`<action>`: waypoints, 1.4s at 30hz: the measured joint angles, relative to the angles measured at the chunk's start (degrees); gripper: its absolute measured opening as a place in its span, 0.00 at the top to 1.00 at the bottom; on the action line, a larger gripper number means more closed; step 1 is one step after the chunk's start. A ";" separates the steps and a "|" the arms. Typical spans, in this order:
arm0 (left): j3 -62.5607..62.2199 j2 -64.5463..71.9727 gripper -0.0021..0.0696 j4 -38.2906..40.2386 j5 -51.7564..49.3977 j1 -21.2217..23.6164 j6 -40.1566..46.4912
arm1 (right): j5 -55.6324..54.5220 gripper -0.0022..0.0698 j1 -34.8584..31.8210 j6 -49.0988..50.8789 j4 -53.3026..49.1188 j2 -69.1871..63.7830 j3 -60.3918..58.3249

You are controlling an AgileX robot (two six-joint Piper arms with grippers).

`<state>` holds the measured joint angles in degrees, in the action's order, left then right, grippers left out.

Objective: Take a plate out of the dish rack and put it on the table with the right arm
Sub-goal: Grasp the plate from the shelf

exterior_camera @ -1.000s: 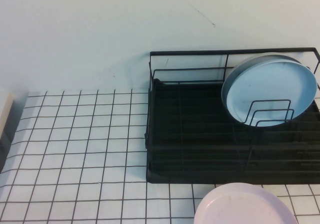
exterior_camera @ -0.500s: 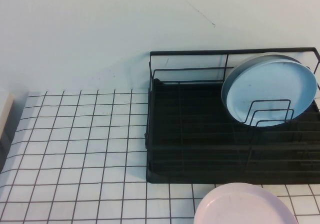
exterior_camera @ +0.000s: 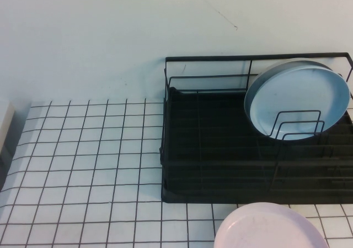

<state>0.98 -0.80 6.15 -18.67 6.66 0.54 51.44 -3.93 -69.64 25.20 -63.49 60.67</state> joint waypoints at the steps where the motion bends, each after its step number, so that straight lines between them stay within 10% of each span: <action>1: 0.00 0.00 0.98 0.00 0.00 0.00 0.00 | -0.51 0.32 0.00 -4.22 1.48 -3.76 1.62; 14: 0.00 0.00 0.98 0.00 0.00 0.00 0.00 | 1.60 0.33 0.00 -17.59 7.65 -39.04 29.27; 42: 0.00 0.00 0.98 0.00 0.00 0.00 0.00 | -2.90 0.49 5.13 -26.16 8.12 -47.48 34.04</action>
<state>0.98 -0.80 6.15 -18.67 6.66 0.54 48.54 1.20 -95.80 33.32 -110.97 94.71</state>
